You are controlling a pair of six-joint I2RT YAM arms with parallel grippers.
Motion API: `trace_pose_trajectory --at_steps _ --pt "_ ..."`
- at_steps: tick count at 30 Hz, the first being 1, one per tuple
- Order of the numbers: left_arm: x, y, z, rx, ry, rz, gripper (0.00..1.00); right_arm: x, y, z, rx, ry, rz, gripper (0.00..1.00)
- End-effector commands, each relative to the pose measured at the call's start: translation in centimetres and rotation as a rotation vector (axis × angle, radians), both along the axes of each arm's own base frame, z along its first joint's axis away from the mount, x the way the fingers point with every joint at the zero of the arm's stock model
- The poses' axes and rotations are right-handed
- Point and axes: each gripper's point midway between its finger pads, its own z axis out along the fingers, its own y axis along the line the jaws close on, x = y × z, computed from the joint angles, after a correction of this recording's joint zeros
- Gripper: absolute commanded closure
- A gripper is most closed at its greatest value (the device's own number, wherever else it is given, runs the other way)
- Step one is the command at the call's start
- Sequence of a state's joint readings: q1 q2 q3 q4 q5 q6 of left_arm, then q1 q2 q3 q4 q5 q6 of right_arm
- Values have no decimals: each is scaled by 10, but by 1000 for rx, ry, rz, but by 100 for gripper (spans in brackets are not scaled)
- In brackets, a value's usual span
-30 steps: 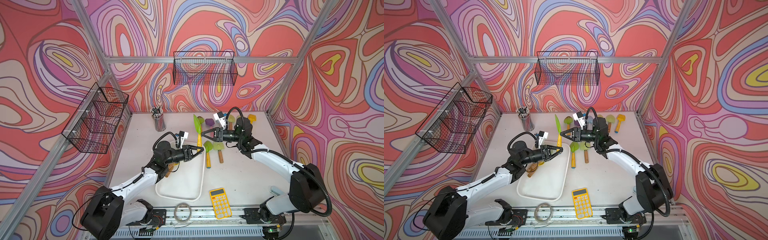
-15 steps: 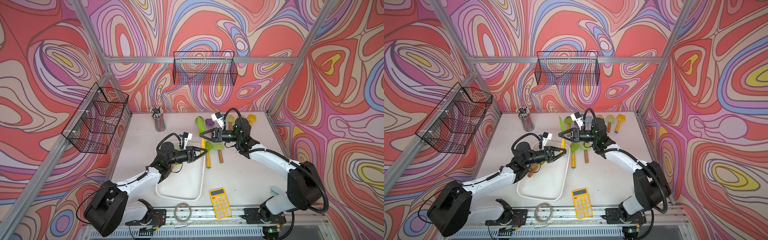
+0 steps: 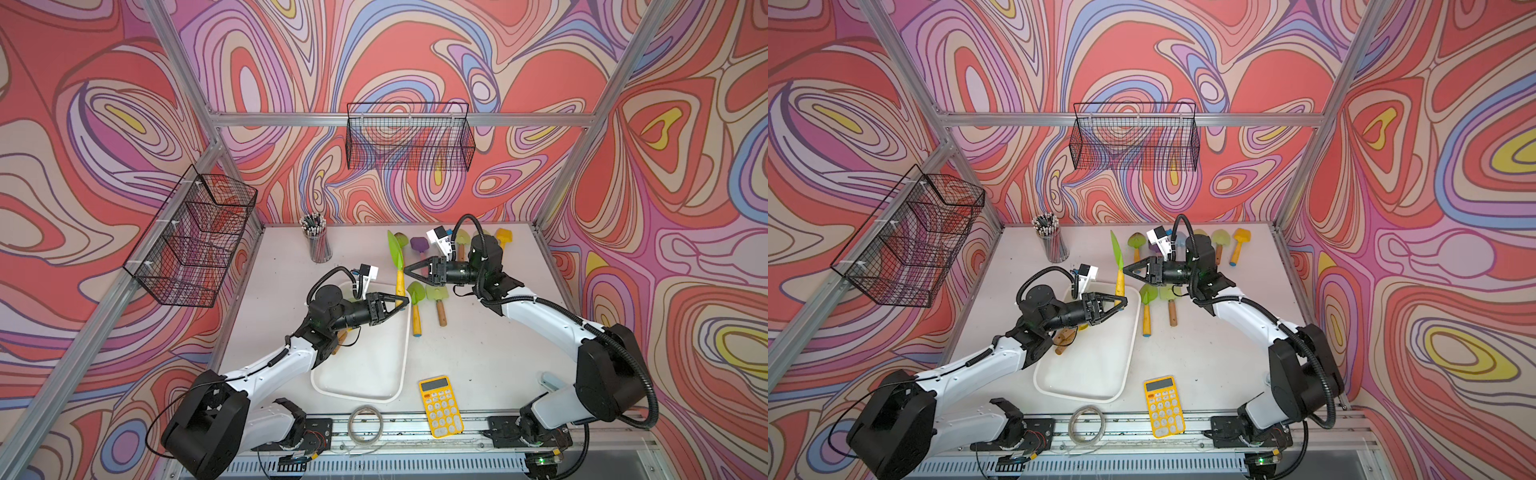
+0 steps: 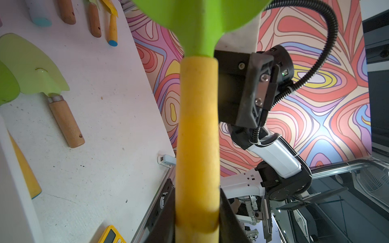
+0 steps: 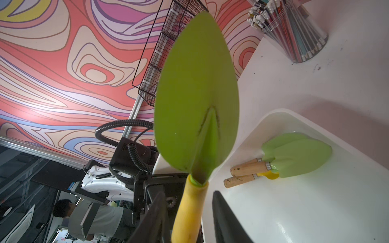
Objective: Take the shovel out of the storage box
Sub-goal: Pick up the shovel from the storage box.
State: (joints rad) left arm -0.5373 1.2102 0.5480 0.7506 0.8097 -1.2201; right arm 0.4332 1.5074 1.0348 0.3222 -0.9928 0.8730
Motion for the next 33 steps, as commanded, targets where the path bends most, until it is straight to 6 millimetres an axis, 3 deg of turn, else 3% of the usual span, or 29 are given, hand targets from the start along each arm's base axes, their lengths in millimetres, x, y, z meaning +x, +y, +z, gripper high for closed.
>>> trace_pose_trajectory --at_steps 1,6,13,20,24,25,26,28,30,33 --pt "-5 0 24 -51 -99 -20 100 4 3 3 14 -11 2 61" --pt "-7 -4 26 -78 -97 -50 100 -2 7 17 94 -40 54 61" --pt "-14 -23 30 -112 -103 -125 100 -2 14 16 136 -17 91 62" --pt "-12 -23 25 -117 -97 -115 100 -5 13 15 154 -6 101 82" --pt "-11 -22 19 -107 -87 -107 97 -4 9 15 152 -5 87 85" --pt "-11 -20 18 -105 -84 -103 94 -1 6 15 151 -2 76 85" --pt "-10 -19 15 -100 -77 -97 85 1 3 14 150 2 68 86" --pt "-8 -14 7 -77 -57 -86 51 5 -2 13 148 7 48 87" --pt "-3 -5 -6 -26 -30 -52 25 9 -6 11 128 16 31 88" --pt "3 16 -35 125 21 12 9 18 -13 -3 37 35 -16 88"
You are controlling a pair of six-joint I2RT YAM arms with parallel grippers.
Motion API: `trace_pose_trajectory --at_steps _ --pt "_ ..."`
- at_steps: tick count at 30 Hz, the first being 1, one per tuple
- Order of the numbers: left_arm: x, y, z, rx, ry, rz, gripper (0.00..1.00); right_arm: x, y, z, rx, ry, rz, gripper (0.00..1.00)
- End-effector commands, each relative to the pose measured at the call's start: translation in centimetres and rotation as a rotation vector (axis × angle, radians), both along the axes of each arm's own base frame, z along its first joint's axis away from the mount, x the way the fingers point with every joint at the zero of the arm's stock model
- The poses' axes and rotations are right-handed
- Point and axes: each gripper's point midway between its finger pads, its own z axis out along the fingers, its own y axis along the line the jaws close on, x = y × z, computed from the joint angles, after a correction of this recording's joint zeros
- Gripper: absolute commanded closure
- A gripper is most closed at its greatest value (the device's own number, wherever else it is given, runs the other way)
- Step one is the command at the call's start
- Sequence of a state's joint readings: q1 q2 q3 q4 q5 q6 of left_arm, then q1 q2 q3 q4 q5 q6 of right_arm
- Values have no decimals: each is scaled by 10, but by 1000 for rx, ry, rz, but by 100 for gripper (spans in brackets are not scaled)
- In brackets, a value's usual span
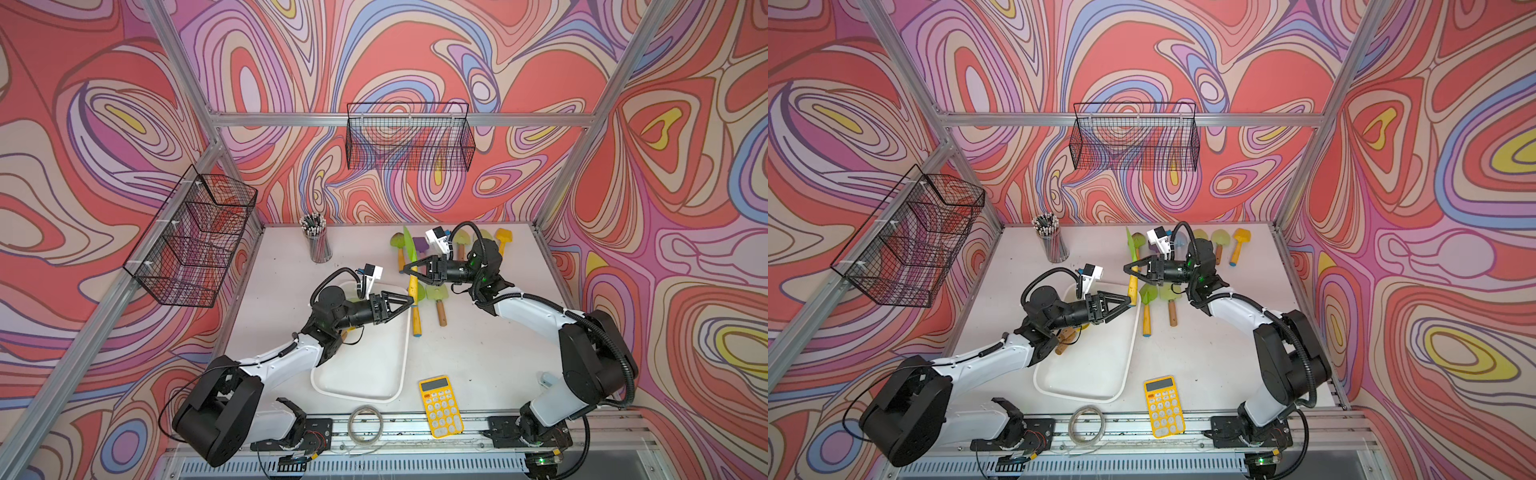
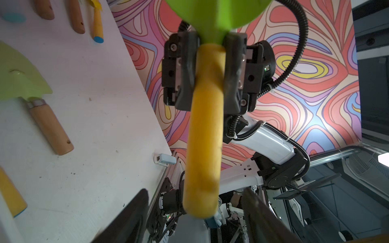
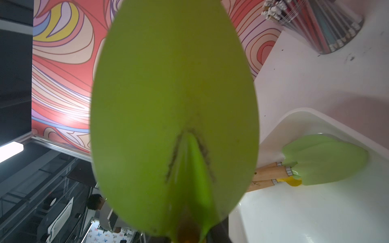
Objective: Take the shovel out of the storage box
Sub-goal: Pick up the shovel from the storage box.
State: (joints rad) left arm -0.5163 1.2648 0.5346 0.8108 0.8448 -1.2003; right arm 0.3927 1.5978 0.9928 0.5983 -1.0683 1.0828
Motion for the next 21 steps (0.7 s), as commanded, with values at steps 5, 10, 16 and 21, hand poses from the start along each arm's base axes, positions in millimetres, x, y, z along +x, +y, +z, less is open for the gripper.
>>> trace_pose_trajectory --at_steps 5,10,16,21 --pt "-4 64 -60 602 0 140 4 24 -26 -31 -314 -5 -158 88" --pt "0 108 -95 958 60 201 18 50 -62 -91 -659 73 -315 88" --pt "8 127 -114 1076 114 262 31 66 -117 -154 -1019 135 -484 88" --pt "14 135 -113 1124 105 303 31 68 -146 -200 -1208 189 -525 88"
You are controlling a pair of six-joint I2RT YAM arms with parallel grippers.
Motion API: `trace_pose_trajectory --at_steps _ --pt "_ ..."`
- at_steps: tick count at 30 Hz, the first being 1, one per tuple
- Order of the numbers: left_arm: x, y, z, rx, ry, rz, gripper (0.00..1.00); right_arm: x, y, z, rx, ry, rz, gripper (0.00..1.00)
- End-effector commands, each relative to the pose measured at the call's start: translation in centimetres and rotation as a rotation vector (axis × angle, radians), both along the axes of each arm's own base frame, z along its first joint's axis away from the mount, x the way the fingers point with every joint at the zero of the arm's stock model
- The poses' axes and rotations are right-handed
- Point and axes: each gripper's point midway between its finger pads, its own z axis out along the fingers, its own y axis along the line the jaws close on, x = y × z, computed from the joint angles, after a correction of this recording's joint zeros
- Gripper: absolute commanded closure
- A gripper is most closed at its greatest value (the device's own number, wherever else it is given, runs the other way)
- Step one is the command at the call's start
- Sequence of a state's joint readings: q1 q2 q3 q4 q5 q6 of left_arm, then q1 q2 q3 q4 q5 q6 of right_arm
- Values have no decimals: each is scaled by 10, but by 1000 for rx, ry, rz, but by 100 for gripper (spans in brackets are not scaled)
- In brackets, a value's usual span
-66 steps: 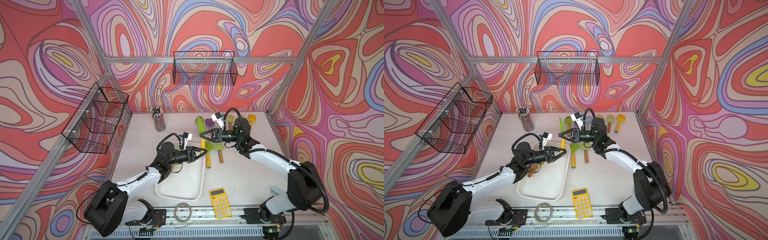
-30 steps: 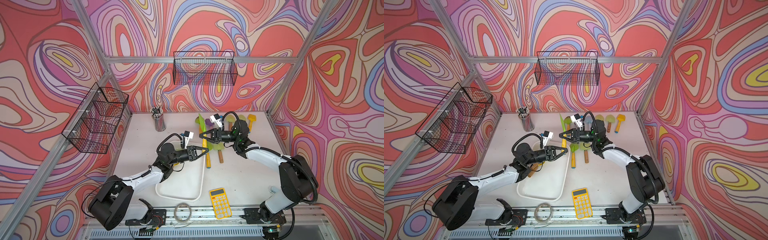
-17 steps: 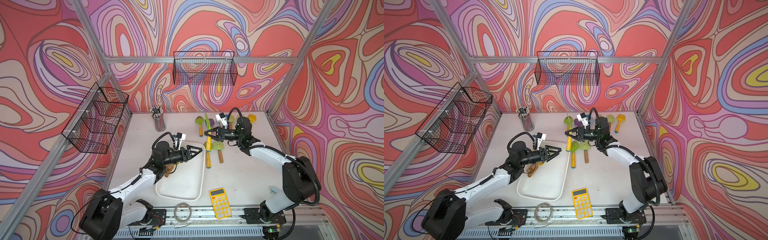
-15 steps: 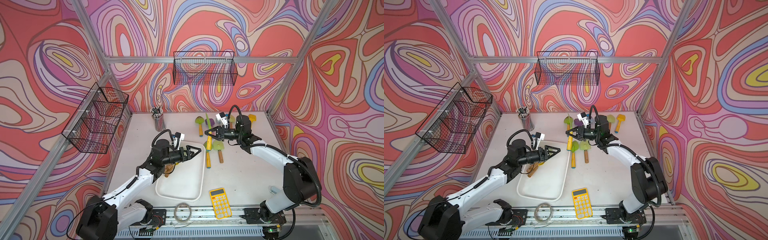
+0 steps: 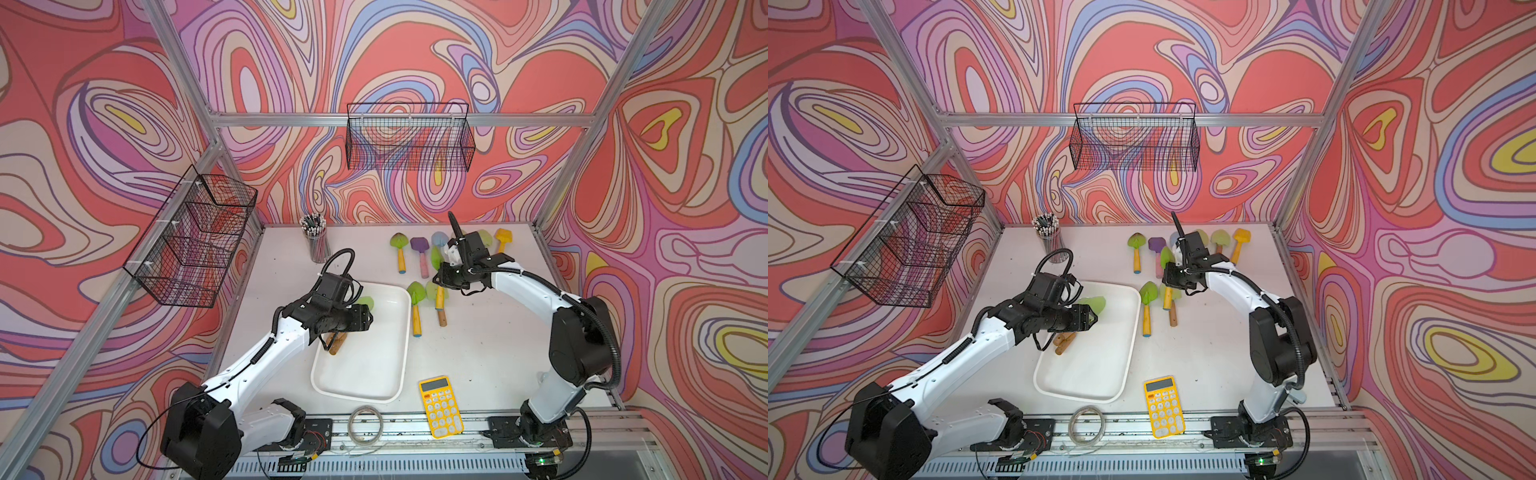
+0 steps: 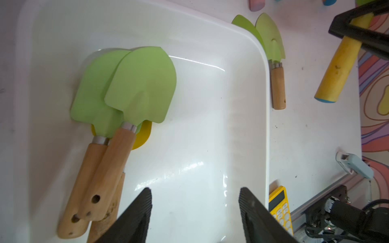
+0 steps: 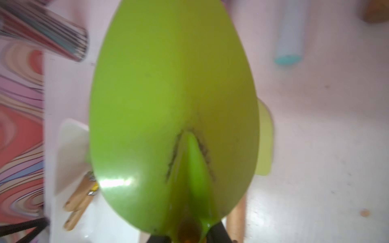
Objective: Take the shovel out of the storage box
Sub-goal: Pick up the shovel from the storage box, then place the shovel at the center of the board.
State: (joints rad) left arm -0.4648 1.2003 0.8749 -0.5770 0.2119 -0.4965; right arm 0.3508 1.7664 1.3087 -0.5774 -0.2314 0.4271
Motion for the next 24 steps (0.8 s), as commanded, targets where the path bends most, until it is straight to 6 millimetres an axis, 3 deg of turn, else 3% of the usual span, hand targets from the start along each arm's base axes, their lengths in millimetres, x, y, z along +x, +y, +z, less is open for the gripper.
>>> trace_pose_trajectory --at_steps 1,13,24 --pt "1 18 -2 107 -8 19 31 -2 -40 -32 -226 38 -55 88" --pt "17 30 -5 197 -29 44 31 -1 -81 -72 -369 97 -128 88" --pt "27 32 -11 195 -16 66 30 4 -81 -89 -366 129 -128 87"
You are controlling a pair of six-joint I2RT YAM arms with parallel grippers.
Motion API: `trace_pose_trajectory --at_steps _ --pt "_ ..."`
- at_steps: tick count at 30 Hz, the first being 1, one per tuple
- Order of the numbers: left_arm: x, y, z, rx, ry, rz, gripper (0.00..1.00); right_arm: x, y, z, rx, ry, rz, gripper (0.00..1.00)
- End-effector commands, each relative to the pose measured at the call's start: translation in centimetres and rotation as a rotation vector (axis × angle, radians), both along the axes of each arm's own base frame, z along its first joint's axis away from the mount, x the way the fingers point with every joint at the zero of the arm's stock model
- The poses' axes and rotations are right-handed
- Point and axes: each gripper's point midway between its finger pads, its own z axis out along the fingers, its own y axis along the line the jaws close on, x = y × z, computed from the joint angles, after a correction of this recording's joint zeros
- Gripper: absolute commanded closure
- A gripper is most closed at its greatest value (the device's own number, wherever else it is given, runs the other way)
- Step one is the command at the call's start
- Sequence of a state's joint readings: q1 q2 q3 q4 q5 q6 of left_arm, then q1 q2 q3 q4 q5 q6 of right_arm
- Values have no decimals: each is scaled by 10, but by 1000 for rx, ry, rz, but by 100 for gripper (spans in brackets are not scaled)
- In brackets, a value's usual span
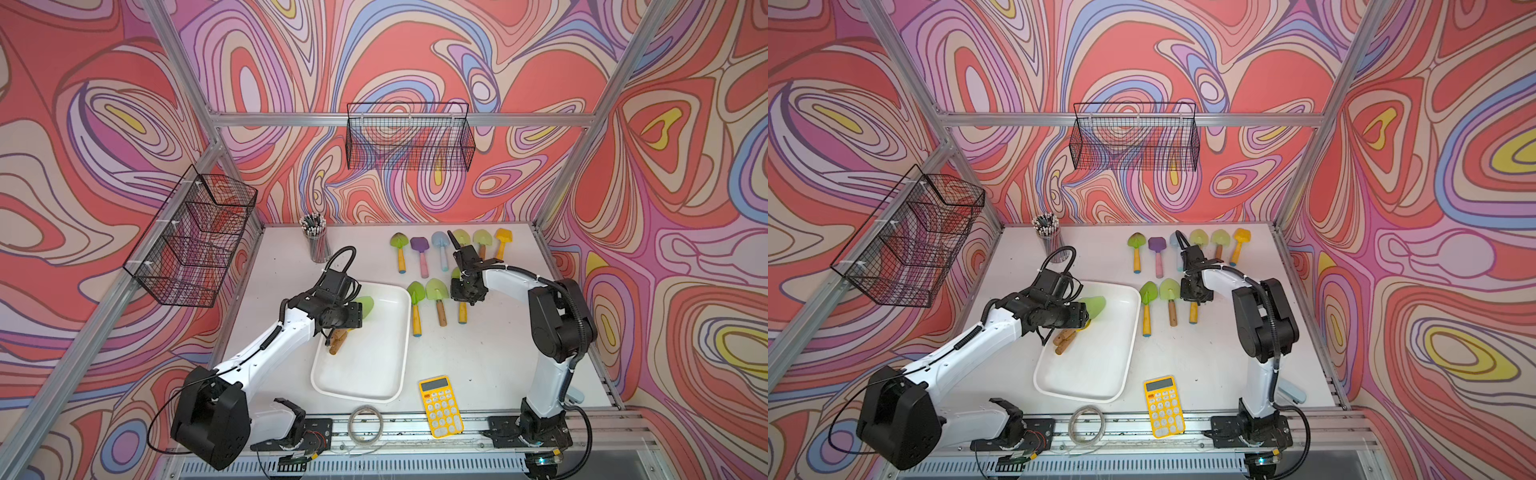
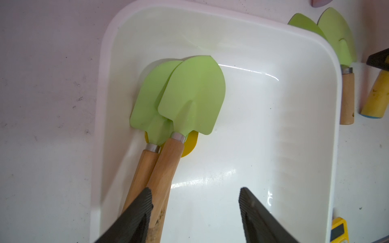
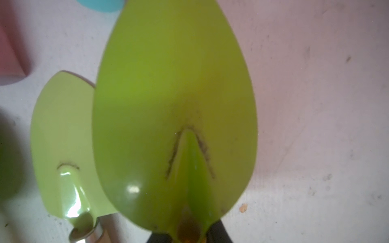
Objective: Take the shovel out of the storage box
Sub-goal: Place the shovel at the center of the board.
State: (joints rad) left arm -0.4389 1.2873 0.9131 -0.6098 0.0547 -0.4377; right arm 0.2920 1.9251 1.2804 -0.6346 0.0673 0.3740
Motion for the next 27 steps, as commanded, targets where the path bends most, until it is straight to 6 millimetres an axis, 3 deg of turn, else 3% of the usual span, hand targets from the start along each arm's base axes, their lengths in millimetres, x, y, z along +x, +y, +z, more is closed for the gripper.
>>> trace_pose_trajectory --at_steps 1,10,16,23,27 --pt "8 3 6 15 -13 11 30 4 0 -6 -10 -1 5 87" --pt "9 0 -6 12 21 6 29 5 1 -17 -14 24 7 80" --pt "9 10 -18 83 59 24 29 4 2 -18 -7 28 7 75" --pt "6 10 -33 106 117 16 32 4 3 -12 5 14 9 71" --pt "4 8 -45 118 169 7 33 6 3 3 13 -17 0 67"
